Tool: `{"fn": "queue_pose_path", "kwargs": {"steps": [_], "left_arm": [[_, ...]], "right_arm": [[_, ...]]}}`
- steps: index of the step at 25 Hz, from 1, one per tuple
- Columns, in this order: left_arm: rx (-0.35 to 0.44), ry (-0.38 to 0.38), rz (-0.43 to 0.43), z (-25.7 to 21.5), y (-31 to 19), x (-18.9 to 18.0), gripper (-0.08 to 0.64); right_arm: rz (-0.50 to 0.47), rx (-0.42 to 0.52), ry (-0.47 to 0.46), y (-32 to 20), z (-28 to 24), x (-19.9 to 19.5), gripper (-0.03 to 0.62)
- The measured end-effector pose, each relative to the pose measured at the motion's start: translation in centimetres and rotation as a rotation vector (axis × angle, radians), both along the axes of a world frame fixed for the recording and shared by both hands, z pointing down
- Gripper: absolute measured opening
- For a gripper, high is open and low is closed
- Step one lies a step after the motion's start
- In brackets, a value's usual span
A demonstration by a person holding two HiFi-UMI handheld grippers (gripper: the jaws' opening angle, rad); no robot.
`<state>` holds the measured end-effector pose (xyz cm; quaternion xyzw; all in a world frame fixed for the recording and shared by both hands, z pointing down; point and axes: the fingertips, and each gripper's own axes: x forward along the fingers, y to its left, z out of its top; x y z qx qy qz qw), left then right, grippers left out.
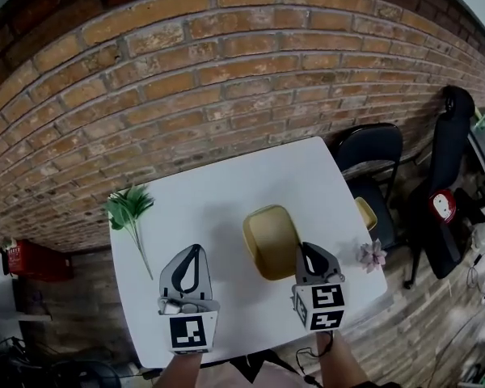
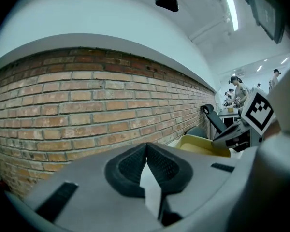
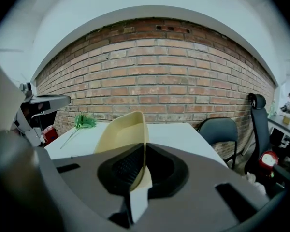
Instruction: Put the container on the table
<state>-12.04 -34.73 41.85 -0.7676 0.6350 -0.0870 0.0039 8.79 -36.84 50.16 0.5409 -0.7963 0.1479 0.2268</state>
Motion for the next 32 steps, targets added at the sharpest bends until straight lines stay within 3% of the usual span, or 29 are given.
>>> {"fn": "queue_pose_path", "kwargs": {"steps": [32], "left_arm": [[-0.131, -0.003, 0.035, 6.1, -2.3, 0.8, 0.011]], "right_arm": [[0.046, -0.154, 0.007, 0.0, 8.2, 1.3, 0.02]]}}
